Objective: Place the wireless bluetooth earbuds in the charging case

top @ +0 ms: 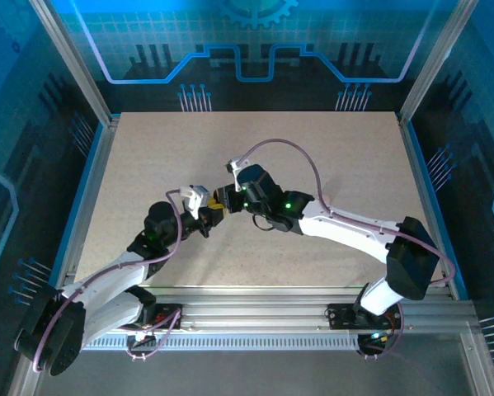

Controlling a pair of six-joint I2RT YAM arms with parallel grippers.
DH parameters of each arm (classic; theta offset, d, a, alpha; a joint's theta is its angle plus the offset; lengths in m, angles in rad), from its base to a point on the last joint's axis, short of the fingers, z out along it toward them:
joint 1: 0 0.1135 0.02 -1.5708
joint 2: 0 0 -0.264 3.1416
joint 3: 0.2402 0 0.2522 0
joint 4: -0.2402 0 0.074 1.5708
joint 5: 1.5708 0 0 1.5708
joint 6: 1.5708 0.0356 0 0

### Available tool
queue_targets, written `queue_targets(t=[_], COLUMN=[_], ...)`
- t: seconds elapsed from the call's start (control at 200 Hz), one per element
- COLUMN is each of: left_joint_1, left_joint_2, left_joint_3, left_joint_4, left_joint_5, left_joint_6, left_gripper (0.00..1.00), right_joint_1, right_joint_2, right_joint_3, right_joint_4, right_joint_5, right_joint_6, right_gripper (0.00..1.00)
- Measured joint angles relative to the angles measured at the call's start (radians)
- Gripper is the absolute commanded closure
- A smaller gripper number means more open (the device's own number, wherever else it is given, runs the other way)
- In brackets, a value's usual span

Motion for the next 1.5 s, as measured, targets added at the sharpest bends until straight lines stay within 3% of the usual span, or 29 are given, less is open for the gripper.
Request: queue_targets(t=[0.525,1.501], left_joint_1=[-0.002,-0.005], left_joint_2=[-0.015,-0.025], left_joint_3=[0.0,0.0], left_joint_4=[-0.015,-0.03], left_joint_5=[-0.014,-0.014], left_joint_6=[0.0,0.001], left_gripper=[0.88,0.89], right_joint_1=[0.014,0.016], right_joint_2=[-0.002,-0.015], right_joint_3=[-0.01,-0.042], right_joint_4=[0.015,0.058], right_joint_5=[0.045,0.022], right_joint_6=[0.005,0.063], right_gripper=[0.78,0.73])
